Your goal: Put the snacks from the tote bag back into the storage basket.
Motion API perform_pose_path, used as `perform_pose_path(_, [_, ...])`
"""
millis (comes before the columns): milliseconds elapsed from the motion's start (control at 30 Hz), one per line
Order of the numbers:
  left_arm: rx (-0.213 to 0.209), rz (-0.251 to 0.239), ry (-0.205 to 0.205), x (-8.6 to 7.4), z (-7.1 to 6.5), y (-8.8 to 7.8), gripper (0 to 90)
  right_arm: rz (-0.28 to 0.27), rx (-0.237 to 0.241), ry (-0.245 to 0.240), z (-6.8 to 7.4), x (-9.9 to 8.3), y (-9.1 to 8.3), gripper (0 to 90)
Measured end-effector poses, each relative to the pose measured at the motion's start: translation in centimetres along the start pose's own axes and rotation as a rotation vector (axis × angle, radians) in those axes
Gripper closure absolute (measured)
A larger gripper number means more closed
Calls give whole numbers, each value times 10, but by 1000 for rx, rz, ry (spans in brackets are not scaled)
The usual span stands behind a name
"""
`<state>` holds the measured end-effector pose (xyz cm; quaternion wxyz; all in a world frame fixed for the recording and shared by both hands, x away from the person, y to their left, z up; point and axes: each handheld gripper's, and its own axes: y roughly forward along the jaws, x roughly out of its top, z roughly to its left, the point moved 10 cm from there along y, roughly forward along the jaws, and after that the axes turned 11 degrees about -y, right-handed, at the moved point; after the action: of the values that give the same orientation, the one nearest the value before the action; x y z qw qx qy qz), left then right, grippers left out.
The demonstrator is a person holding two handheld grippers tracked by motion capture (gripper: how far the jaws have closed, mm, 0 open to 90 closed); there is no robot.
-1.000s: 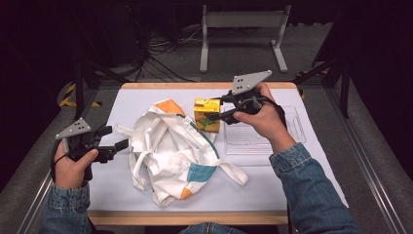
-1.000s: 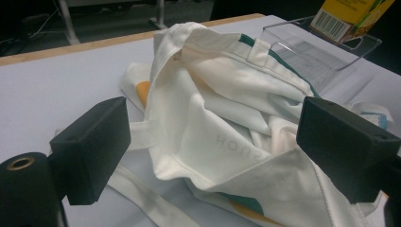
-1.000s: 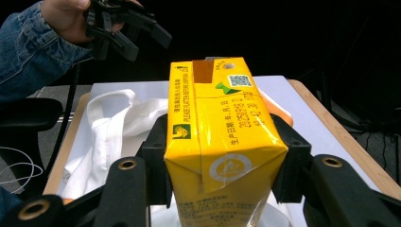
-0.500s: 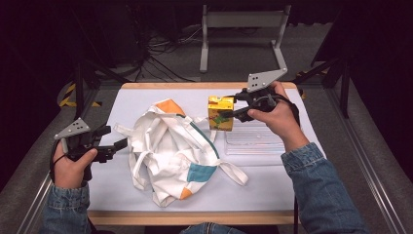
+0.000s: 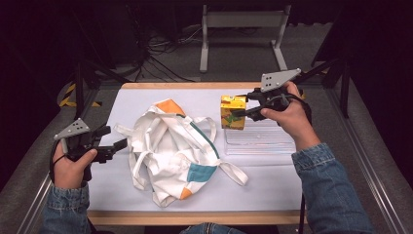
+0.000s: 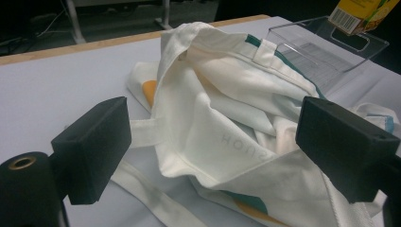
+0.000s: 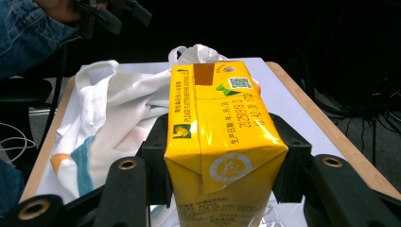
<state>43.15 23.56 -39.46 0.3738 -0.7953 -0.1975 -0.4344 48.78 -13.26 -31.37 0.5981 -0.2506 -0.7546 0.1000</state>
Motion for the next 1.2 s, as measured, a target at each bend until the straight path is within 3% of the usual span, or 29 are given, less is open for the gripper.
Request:
perform_pose_path(167, [7, -11, -5, 1, 1, -1, 123, 23, -13, -16, -4, -9, -3, 510])
perform_pose_path(567, [4, -2, -7, 0, 2, 1, 123, 50, -13, 19, -9, -38, -7, 509])
perform_pose_path(933, [7, 2, -4, -1, 2, 1, 124, 74, 36, 29, -4, -58, -8, 509])
perform_pose_path(1200, [12, 4, -17, -5, 2, -3, 124, 58, 61, 23, -1, -63, -7, 509])
